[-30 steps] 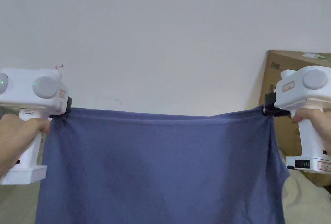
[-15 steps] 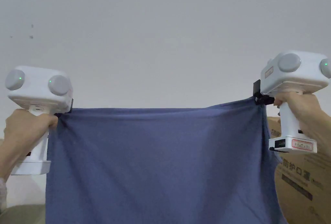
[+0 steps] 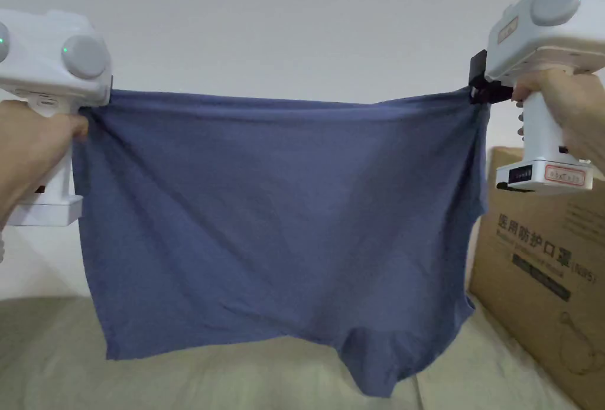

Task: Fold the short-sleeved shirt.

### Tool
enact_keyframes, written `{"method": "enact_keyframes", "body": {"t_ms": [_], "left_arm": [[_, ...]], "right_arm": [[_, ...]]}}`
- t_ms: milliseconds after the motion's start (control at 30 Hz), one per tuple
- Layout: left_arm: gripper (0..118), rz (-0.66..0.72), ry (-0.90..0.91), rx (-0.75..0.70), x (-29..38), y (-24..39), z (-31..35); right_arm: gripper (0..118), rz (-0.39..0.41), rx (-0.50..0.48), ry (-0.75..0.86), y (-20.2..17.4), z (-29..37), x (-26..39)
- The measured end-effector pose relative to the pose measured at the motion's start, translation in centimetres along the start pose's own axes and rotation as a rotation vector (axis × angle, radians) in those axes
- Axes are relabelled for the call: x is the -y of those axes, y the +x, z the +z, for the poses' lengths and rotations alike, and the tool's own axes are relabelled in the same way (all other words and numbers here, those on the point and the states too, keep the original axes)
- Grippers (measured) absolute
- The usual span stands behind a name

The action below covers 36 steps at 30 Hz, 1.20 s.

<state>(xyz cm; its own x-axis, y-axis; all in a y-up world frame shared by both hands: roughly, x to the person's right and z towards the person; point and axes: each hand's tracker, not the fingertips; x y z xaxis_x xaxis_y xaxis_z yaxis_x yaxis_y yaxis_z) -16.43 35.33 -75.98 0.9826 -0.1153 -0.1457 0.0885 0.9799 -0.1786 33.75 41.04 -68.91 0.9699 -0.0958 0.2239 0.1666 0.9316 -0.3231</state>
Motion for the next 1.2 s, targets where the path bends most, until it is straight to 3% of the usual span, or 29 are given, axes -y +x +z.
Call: {"method": "enact_keyframes", "body": {"t_ms": [67, 167, 300, 600, 700, 800, 933, 1200], "left_arm": [[1, -0.057, -0.06, -0.016, 4.0, 1.4, -2.2], [1, -0.101, -0.167, 0.014, 10.6, 3.7, -5.6], [1, -0.155, -0.33, 0.018, 20.1, 6.0, -10.5], [1, -0.136, -0.655, 0.037, 38.5, 7.8, -13.9], [1, -0.113, -0.652, 0.059, 40.2, 6.6, -11.8], [1, -0.088, -0.631, 0.068, 40.5, 4.5, -8.0], [1, -0.05, -0.601, 0.091, 40.6, 1.4, -1.5], [1, -0.151, -0.616, 0.114, 43.3, -4.0, 15.4]], "right_arm": [[0, 0.049, 0.037, -0.078, 0.1, -3.2, 3.2], [0, 0.01, 0.045, -0.184, 0.8, -8.7, 8.7], [0, 0.025, 0.07, -0.357, 1.3, -16.0, 17.5], [0, 0.04, 0.112, -0.666, 2.6, -23.8, 36.2], [0, 0.049, 0.092, -0.671, 3.2, -22.5, 38.4], [0, 0.002, 0.059, -0.67, 4.5, -19.2, 39.5], [0, 0.005, 0.033, -0.649, 5.4, -12.1, 41.4], [0, 0.008, -0.024, -0.66, 7.2, 5.1, 48.9]]}}
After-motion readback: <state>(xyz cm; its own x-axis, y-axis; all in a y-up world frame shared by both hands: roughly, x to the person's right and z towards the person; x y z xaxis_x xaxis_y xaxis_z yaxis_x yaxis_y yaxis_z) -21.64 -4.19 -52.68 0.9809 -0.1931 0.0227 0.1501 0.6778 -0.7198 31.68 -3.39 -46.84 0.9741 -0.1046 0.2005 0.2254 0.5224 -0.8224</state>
